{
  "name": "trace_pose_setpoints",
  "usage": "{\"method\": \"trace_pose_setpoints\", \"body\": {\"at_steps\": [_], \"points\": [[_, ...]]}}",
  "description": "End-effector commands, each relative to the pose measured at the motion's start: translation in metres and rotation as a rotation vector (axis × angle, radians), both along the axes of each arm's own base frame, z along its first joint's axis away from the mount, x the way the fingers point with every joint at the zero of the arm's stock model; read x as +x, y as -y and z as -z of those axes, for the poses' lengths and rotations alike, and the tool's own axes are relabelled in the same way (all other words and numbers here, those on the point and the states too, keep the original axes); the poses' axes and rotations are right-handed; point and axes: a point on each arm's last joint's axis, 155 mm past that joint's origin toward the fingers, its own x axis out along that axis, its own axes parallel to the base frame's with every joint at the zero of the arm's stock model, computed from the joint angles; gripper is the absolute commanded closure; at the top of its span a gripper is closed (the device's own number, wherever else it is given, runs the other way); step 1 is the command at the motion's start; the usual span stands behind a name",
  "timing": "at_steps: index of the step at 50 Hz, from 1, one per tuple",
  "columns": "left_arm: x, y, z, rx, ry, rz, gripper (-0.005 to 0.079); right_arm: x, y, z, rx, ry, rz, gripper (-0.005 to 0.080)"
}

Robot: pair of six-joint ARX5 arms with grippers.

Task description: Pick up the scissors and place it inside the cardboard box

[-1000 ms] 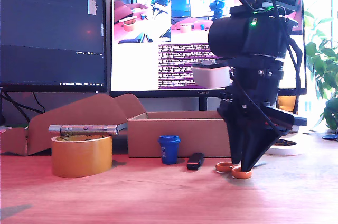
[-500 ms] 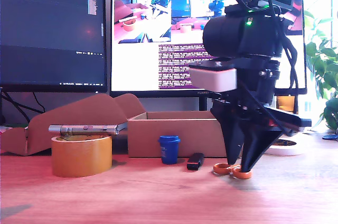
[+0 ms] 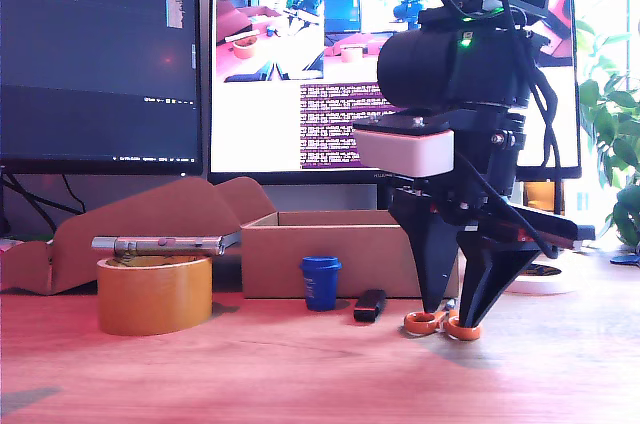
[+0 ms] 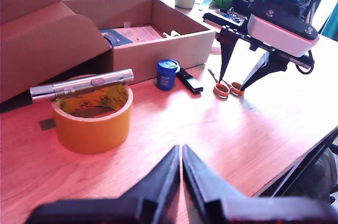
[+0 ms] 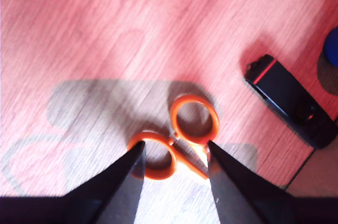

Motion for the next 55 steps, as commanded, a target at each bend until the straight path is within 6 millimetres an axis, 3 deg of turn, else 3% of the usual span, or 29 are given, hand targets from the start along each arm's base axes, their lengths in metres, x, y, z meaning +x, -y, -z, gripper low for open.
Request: {"method": "trace_pose_setpoints", "body": {"at_steps": [1,18,29,55], "points": [[0.0,0.0,0.009,0.011,-0.013,0.003,0.0764,-0.003,0.0,0.009,-0.017,-0.022,-0.011,0.042],[0.0,0.001,0.01,0.011,-0.014,0.004,0.0764,0.004,-0.003,-0.006,-0.001,0.02,-0.026,0.0427],[0.0,0.0,0.01,0.011,-0.014,0.004,0.0764,0.002,-0.007,-0.006,-0.002,0.021,-0.037,0.0545],[0.0,0.0,0.01,0.011,-0.014,0.003,0.0764,0.009,-0.012,-0.016,-0.034,0.071,-0.058,0.053]]}}
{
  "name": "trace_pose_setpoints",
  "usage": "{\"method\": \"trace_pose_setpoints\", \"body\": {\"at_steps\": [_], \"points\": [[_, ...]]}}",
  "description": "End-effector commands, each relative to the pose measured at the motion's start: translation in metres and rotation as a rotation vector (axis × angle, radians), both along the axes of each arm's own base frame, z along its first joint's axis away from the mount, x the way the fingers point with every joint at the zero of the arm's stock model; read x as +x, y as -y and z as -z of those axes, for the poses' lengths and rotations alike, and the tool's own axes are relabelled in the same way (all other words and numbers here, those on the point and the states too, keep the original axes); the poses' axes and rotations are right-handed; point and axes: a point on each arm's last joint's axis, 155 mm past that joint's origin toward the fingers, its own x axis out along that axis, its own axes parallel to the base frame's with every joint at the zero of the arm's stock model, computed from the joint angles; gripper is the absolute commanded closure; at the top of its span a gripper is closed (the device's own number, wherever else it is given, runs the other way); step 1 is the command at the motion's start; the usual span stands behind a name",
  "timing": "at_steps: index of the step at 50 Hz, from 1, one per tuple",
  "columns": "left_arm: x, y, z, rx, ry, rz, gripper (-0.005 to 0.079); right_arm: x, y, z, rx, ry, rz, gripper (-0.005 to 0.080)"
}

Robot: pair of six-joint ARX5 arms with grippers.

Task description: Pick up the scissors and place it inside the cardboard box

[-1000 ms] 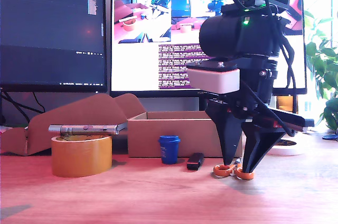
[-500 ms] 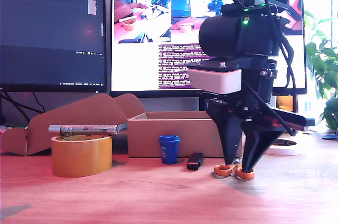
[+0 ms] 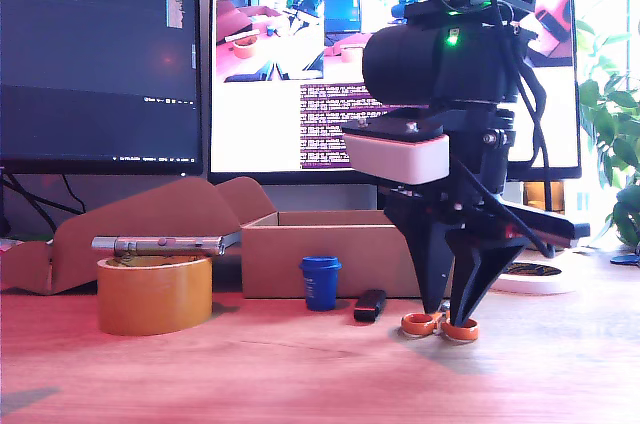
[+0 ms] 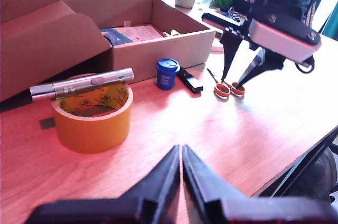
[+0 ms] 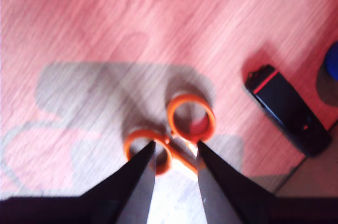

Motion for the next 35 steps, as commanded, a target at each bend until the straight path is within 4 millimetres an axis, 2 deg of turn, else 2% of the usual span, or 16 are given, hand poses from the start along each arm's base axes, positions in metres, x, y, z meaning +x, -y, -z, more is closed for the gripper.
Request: {"method": "trace_pose_setpoints", "body": {"at_steps": [1,5,10,18,22,29,35], "points": [[0.0,0.0,0.01,0.011,-0.013,0.003,0.0764,0.006,-0.007,-0.01,0.012,0.024,-0.009,0.0515],[0.0,0.0,0.01,0.011,-0.013,0.003,0.0764,0.008,-0.008,-0.015,0.014,0.027,-0.009,0.0474],[0.0,0.0,0.01,0.011,-0.013,0.003,0.0764,0.002,-0.004,-0.016,-0.011,-0.001,-0.03,0.0495],[0.0,0.0,0.01,0.011,-0.013,0.003,0.0764,-0.032,0.018,-0.012,-0.133,-0.12,-0.281,0.0506],[0.0,0.0,0.009,0.011,-0.013,0.003,0.0764,-0.042,0.026,-0.011,-0.173,-0.152,-0.405,0.0505],[0.0,0.0,0.01,0.011,-0.013,0.003,0.0764,-0.043,0.027,-0.011,-0.19,-0.15,-0.5,0.0494],[0.0,0.0,0.01,0.011,-0.013,0.003,0.0764,-0.033,0.018,-0.011,-0.169,-0.102,-0.556,0.0487]]}}
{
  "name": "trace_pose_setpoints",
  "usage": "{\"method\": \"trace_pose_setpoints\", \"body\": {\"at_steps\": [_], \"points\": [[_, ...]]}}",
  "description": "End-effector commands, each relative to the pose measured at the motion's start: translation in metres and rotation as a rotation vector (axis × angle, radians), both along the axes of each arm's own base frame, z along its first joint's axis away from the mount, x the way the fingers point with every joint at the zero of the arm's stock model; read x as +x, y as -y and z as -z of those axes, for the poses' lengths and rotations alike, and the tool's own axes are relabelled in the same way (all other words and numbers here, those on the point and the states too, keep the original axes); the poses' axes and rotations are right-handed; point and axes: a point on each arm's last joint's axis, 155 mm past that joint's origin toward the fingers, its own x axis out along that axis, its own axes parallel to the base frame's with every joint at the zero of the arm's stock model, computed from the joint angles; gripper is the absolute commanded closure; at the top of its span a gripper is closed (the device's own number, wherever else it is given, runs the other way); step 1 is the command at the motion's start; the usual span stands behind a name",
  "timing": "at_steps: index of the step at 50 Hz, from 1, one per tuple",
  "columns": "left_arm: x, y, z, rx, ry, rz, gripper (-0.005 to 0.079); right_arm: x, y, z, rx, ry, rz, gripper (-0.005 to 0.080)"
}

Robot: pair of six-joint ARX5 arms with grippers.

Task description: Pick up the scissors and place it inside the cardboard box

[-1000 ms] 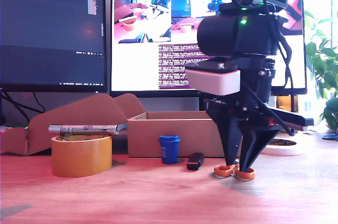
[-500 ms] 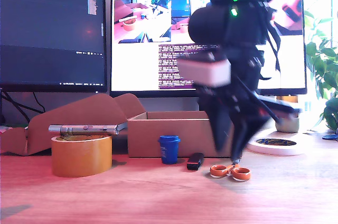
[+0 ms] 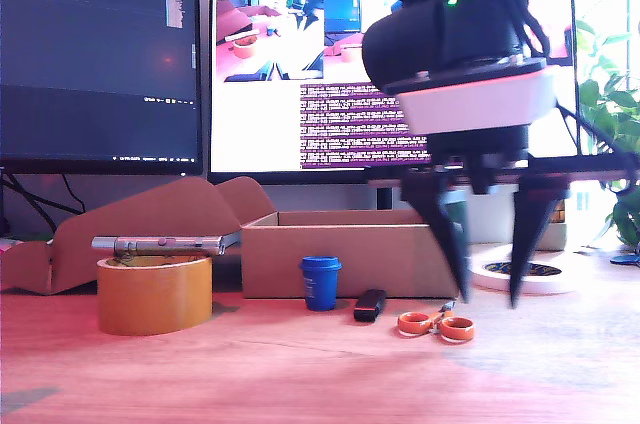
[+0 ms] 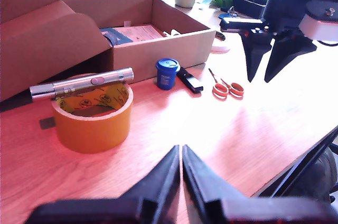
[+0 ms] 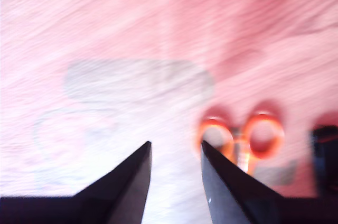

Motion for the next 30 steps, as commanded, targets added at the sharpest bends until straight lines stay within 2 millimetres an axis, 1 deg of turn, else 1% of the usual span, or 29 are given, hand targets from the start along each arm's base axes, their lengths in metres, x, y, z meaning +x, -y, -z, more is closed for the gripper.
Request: {"method": "trace_pose_setpoints", "body": {"at_steps": [1,6,14,23,30], "points": [[0.0,0.0,0.01,0.011,-0.013,0.003,0.0764,0.0,-0.006,0.001,0.013,0.011,-0.106,0.0487],[0.0,0.0,0.01,0.011,-0.013,0.003,0.0764,0.009,-0.012,0.001,0.039,0.046,-0.106,0.0487],[0.0,0.0,0.01,0.011,-0.013,0.003,0.0764,0.015,-0.021,0.002,0.075,0.063,-0.108,0.0487],[0.0,0.0,0.01,0.011,-0.013,0.003,0.0764,0.014,-0.023,0.01,0.07,0.05,-0.11,0.0488],[0.0,0.0,0.01,0.011,-0.013,0.003,0.0764,0.015,-0.026,0.01,0.083,0.05,-0.111,0.0488]]}}
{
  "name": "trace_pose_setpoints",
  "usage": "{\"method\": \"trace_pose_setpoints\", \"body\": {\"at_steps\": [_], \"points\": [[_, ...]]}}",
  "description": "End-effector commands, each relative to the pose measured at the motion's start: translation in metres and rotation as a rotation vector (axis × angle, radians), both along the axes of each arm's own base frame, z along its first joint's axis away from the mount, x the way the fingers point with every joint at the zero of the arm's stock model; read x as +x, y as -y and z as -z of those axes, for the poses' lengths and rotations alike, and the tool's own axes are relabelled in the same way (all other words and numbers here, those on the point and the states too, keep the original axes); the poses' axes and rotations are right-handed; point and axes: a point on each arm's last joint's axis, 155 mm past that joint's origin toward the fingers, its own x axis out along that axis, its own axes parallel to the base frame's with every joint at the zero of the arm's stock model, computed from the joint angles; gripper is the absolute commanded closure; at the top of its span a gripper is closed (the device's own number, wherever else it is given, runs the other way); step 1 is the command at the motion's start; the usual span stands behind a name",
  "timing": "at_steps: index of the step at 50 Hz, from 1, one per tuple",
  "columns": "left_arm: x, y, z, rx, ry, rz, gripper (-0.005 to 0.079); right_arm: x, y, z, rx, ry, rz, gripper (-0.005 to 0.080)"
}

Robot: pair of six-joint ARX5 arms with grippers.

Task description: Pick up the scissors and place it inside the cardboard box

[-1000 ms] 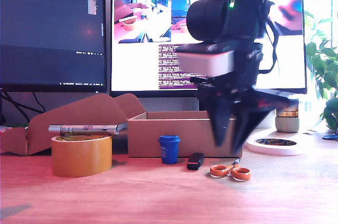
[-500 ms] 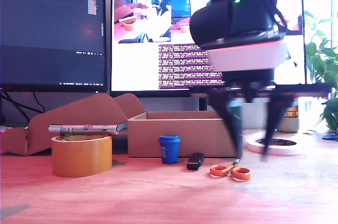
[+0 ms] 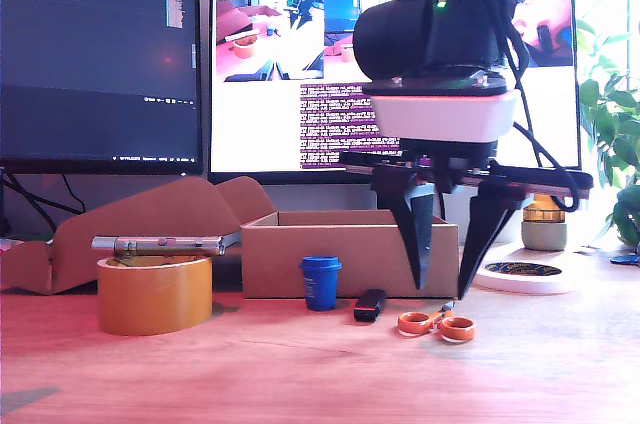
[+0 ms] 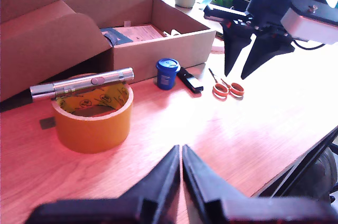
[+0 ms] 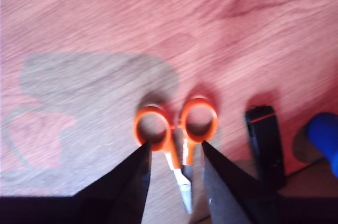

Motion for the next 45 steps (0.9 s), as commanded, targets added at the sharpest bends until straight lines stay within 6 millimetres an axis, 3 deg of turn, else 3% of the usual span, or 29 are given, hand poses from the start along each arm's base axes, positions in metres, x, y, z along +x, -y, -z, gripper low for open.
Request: {"method": "trace_pose_setpoints", "body": {"at_steps": [1,45], "points": [[0.0,0.0,0.01,0.011,-0.013,0.003,0.0764,-0.009,-0.002,0.013,-0.02,-0.035,-0.108,0.0488],[0.0,0.0,0.01,0.011,-0.013,0.003,0.0764,-0.006,0.006,0.035,-0.073,-0.063,-0.097,0.0509]]}}
